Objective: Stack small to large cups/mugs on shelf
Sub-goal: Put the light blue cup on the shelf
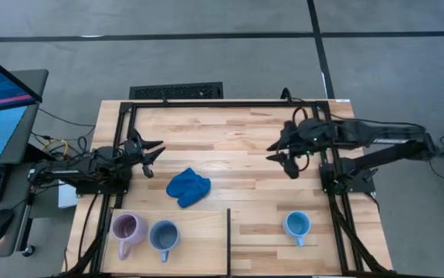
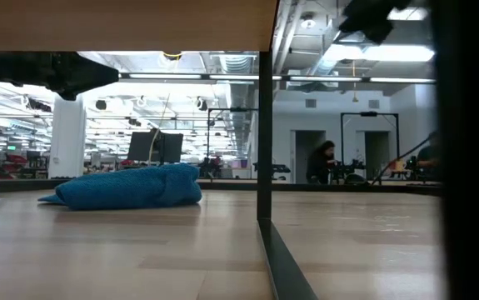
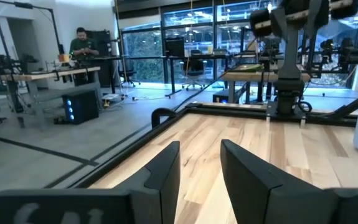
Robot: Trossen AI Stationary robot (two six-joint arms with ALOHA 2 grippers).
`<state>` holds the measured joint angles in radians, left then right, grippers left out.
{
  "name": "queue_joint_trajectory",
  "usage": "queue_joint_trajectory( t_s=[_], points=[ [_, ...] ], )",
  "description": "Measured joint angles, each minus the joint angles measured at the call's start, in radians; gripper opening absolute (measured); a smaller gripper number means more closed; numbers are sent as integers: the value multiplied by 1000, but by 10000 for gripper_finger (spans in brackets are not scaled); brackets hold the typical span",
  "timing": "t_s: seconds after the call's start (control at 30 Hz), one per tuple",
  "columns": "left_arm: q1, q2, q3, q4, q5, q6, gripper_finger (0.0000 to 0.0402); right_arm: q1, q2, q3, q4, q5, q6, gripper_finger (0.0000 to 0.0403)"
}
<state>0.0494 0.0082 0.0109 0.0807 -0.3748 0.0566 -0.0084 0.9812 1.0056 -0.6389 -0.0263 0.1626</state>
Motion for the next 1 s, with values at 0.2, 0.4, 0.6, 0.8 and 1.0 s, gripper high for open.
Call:
queue_joint_trajectory(
  t_s=[0.2, 0.4, 0.6, 0.8, 1.0],
  points=[
    [0, 6, 0, -1, 1, 2, 108, 36, 58, 224, -382, -1, 252, 171],
    [0, 47, -1, -2, 3, 2, 108, 91, 67, 233, -530, -58, 472, 171],
    [0, 105, -1, -2, 3, 2, 108, 165, 68, 172, -539, -55, 534, 171],
    [0, 131, -1, -2, 3, 3, 108, 207, 106, 126, -580, -79, 679, 171],
    [0, 131, -2, -2, 3, 10, 108, 297, 241, 124, -625, -81, 509, 171]
  ],
)
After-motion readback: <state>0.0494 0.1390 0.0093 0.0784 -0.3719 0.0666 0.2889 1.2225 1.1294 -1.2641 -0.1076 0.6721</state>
